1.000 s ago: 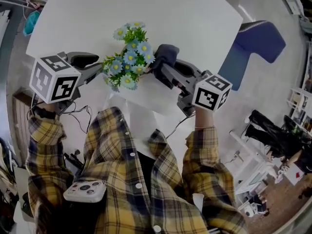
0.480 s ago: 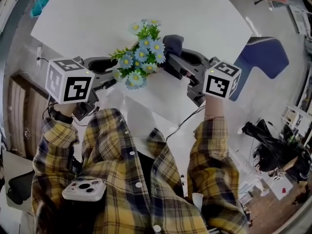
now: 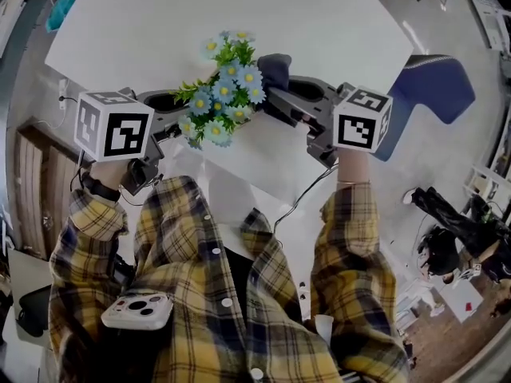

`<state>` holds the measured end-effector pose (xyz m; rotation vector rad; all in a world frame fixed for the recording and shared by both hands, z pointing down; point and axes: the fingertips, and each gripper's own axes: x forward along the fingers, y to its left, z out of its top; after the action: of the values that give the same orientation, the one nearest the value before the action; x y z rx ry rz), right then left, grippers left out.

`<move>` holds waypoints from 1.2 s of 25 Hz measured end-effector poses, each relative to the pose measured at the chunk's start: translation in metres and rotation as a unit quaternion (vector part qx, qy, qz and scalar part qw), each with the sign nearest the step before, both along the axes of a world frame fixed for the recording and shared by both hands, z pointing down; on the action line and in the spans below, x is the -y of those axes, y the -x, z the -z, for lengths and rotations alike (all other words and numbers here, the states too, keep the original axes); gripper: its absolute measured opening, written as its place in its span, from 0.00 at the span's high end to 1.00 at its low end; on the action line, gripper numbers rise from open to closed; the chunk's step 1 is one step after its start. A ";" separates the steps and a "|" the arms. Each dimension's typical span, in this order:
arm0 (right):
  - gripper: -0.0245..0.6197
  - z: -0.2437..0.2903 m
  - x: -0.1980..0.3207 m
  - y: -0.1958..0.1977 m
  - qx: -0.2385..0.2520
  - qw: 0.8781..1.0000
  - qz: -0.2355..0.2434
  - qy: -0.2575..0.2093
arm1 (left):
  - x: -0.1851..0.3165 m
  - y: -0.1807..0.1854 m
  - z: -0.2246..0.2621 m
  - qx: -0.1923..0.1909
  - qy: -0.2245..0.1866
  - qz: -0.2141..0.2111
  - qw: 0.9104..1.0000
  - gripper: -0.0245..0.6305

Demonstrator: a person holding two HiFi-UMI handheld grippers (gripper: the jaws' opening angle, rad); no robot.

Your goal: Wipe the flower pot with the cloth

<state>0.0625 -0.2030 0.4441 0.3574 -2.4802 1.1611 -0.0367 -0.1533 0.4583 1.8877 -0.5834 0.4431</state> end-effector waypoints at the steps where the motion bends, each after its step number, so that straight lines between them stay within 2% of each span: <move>1: 0.86 -0.001 -0.001 0.001 0.003 1.000 0.001 0.005 | 0.000 0.000 -0.004 0.012 -0.003 -0.010 1.000 0.70; 8: 0.86 -0.004 -0.015 0.001 0.022 0.999 0.002 0.029 | 0.001 -0.006 -0.009 0.021 0.005 -0.087 0.996 0.72; 12: 0.86 -0.007 -0.024 0.002 0.036 0.999 -0.006 0.039 | 0.004 -0.006 -0.011 0.037 0.000 -0.140 0.989 0.72; 19: 0.86 0.003 -0.013 -0.013 0.026 0.999 -0.002 0.029 | 0.010 -0.021 0.002 0.066 -0.031 -0.225 0.972 0.72; 25: 0.86 -0.008 0.022 -0.032 -0.001 1.000 0.007 0.023 | 0.019 -0.040 -0.003 0.078 -0.033 -0.290 0.953 0.72; 30: 0.86 -0.014 0.047 -0.015 -0.014 1.000 0.022 0.015 | 0.022 -0.037 -0.006 0.085 -0.046 -0.342 0.935 0.72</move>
<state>0.0774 -0.2504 0.4579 0.3075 -2.4316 1.1670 0.0003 -0.1750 0.4643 2.1273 -0.0296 1.0504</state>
